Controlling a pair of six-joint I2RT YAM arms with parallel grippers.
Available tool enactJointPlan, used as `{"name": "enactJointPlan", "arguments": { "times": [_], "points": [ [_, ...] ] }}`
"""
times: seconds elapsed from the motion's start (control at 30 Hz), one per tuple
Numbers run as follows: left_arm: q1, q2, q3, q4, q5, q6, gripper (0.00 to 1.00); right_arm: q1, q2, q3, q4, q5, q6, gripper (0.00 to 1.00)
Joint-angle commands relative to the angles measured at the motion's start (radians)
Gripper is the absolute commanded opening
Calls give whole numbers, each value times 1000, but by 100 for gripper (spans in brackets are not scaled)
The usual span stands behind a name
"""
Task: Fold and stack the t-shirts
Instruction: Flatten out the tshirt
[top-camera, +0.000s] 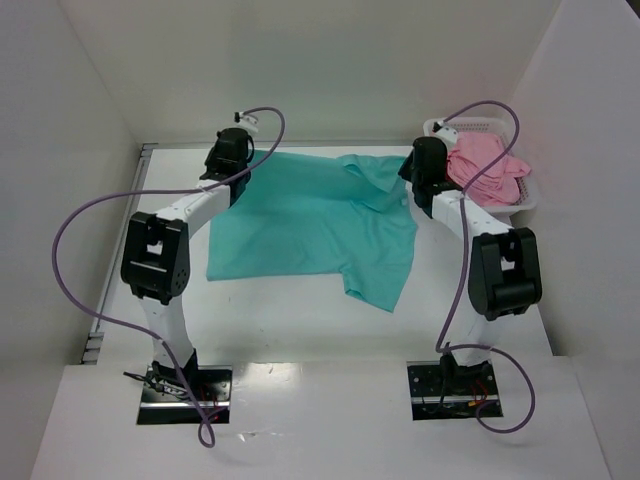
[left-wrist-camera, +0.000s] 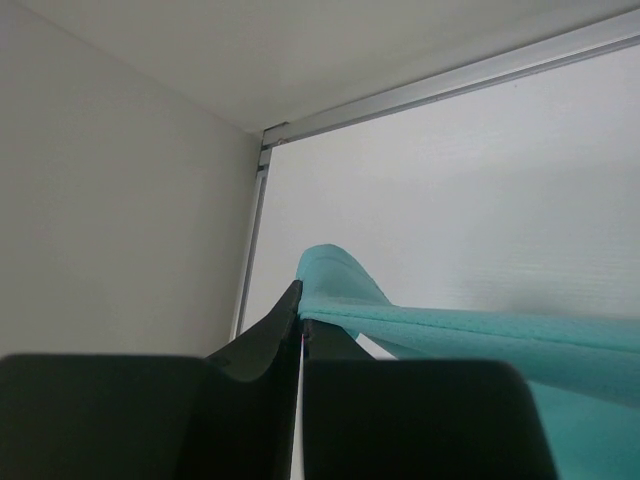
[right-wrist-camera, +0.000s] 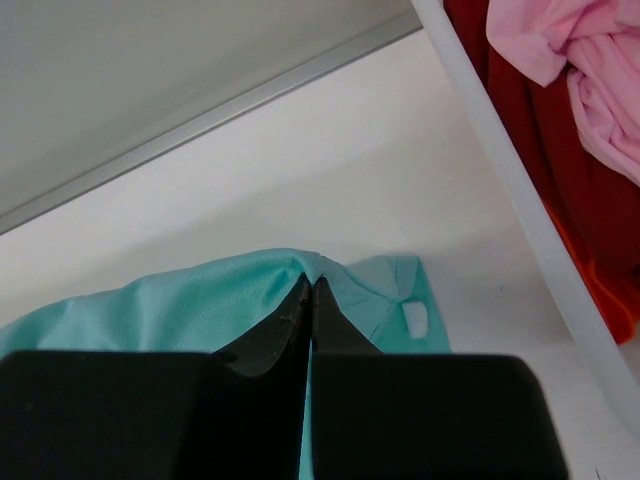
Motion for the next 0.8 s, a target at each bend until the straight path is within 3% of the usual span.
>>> {"name": "enactJointPlan", "arguments": {
  "times": [0.0, 0.77],
  "points": [
    [25, 71, 80, 57, 6, -22, 0, -26, 46, 113, 90, 9, 8, 0],
    [63, 280, 332, 22, 77, -84, 0, -72, 416, 553, 50, -127, -43, 0]
  ]
}}
